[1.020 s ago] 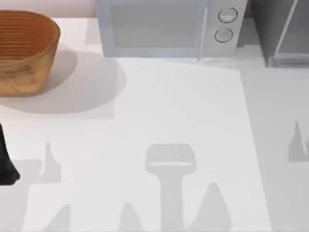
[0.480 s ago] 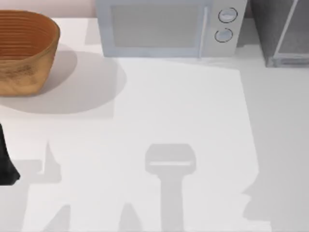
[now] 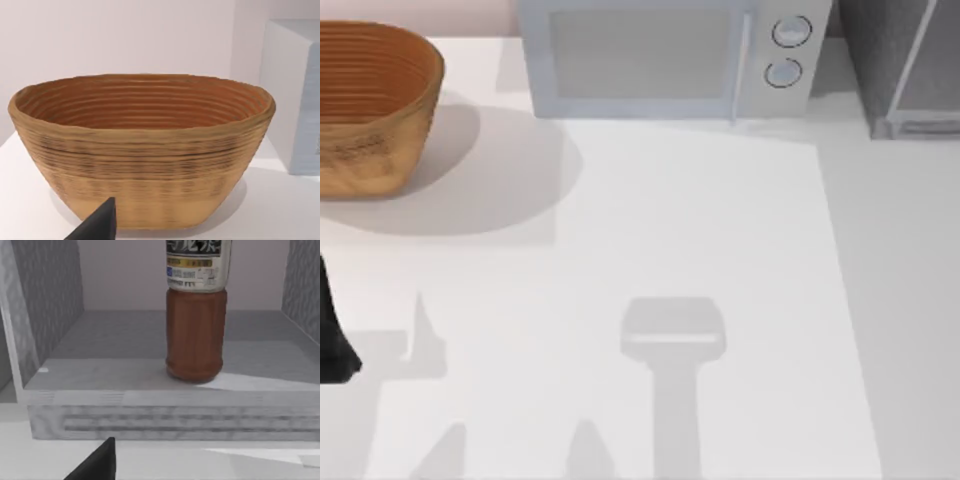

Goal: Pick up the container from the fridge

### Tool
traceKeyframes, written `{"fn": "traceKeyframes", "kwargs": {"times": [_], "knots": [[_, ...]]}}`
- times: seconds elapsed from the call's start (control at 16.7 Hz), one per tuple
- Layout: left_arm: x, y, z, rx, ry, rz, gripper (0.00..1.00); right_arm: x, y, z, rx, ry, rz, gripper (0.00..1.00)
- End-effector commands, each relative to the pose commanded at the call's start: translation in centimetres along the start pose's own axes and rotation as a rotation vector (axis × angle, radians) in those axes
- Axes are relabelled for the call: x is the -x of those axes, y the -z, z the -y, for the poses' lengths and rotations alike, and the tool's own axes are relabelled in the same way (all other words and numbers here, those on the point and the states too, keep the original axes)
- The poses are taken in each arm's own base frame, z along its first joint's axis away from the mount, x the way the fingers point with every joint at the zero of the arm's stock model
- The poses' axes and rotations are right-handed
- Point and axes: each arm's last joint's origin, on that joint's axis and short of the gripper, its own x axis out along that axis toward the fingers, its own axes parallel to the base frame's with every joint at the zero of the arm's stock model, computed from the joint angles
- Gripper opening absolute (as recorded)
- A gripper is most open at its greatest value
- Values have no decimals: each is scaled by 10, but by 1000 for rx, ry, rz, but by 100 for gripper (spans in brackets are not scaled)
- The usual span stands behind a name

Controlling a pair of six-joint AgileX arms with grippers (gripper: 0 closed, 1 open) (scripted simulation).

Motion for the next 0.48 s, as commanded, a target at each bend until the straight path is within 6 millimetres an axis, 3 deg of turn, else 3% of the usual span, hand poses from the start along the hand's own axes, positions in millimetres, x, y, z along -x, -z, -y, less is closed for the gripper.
{"fn": "traceKeyframes", "kwargs": {"times": [0.36, 0.48], "knots": [[0, 0, 0, 0, 0, 0, 100, 0, 1, -1, -2, -3, -3, 100], [0, 0, 0, 0, 0, 0, 100, -10, 1, 0, -4, -8, -8, 100]]}}
